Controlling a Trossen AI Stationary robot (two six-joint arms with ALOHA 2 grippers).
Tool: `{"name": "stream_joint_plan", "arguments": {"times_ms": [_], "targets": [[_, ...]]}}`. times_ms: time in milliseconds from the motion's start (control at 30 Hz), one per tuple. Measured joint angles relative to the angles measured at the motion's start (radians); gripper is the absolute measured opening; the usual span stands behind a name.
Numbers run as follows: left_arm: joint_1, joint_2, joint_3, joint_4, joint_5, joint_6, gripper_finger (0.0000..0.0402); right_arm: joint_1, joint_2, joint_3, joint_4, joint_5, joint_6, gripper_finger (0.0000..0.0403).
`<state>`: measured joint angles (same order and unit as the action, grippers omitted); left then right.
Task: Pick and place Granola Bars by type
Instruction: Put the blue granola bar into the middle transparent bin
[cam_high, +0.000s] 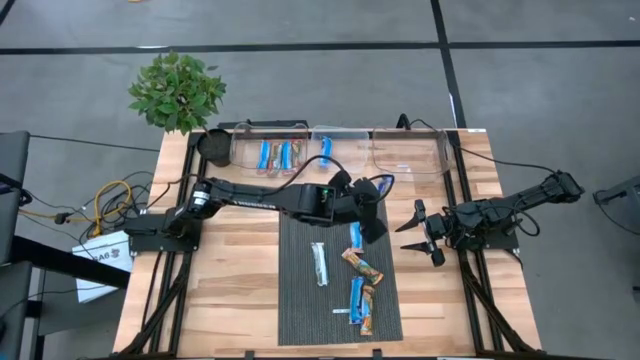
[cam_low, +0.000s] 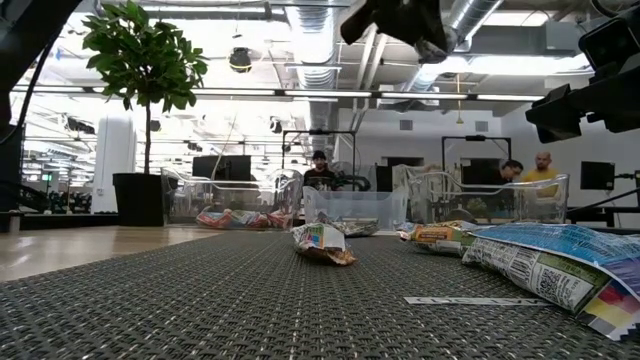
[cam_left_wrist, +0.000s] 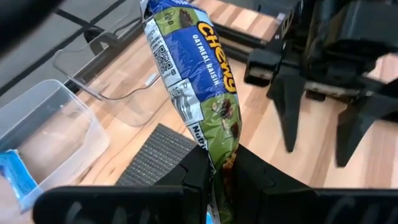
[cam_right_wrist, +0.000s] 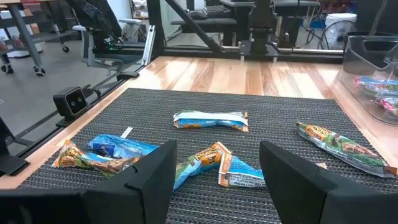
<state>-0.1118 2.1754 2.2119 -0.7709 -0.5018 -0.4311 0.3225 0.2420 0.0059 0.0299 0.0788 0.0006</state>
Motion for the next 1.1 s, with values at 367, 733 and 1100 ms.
{"name": "stream_joint_plan", "arguments": {"times_ms": [367, 733, 1100], "targets": [[0.076, 0.002, -0.009, -0.039, 0.001, 0.01, 0.0036, 0.0, 0.0, 0.0, 0.0, 0.0, 0.0, 0.0221], [0.301, 0.002, -0.009, -0.21, 0.0, -0.008, 0.0036, 0.0, 0.0, 0.0, 0.0, 0.0, 0.0, 0.0221], [0.473, 0.002, -0.009, -0.276, 0.026, -0.029, 0.0036, 0.0, 0.0, 0.0, 0.0, 0.0, 0.0, 0.0221]]}}
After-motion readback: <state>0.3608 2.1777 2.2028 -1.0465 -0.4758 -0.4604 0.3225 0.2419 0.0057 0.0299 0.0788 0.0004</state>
